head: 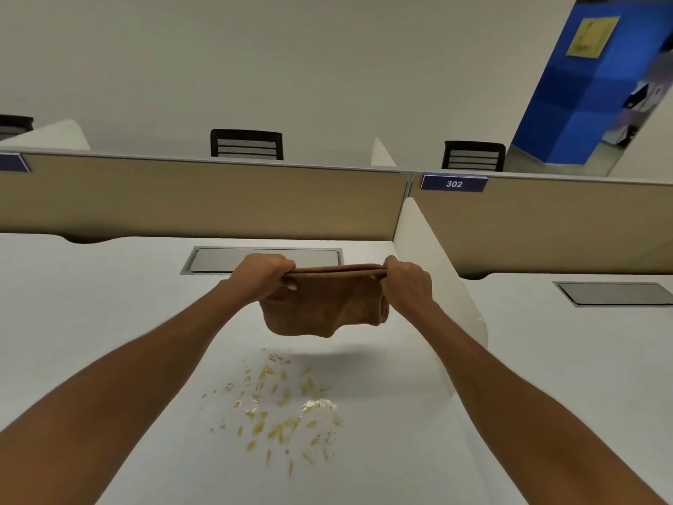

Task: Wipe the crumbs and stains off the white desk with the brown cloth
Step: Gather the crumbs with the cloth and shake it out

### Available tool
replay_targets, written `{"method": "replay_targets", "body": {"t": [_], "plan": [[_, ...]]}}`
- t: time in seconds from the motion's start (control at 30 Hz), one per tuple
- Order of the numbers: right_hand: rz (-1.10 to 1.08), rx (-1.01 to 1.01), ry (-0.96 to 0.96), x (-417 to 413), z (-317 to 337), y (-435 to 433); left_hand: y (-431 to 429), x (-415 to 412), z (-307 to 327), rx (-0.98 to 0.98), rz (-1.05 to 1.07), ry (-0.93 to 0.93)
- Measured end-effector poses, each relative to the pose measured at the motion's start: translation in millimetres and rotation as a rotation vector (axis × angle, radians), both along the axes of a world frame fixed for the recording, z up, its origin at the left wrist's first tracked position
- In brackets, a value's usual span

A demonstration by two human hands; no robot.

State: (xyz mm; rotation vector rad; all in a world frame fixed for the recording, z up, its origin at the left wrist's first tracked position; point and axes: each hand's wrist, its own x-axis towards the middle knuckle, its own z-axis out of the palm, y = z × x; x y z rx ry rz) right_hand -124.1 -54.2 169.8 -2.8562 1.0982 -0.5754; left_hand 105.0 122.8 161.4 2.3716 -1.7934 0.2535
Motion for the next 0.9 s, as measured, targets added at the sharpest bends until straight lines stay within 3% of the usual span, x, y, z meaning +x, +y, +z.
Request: {"method": "replay_targets", "body": {"t": [0.3, 0.5, 0.7, 0.9], "plan": [[-0.019, 0.358, -0.326, -25.8, 21.7, 69.7, 91.7, -27.5, 17.0, -0.245, -0.029, 0.130], [0.001, 0.560, -0.425, -51.5, 43.7, 104.2, 141.7, -39.2, 41.8, -0.136, -0.019, 0.440], [-0.025, 0.505, -0.233, -22.9, 30.2, 84.8, 121.7, -13.6, 27.7, 0.028, -0.015, 0.577], [-0.040, 0.555, 0.039, 56.5, -73.4, 34.9, 64.0, 39.3, -86.1, 0.245, 0.179, 0.468]]}}
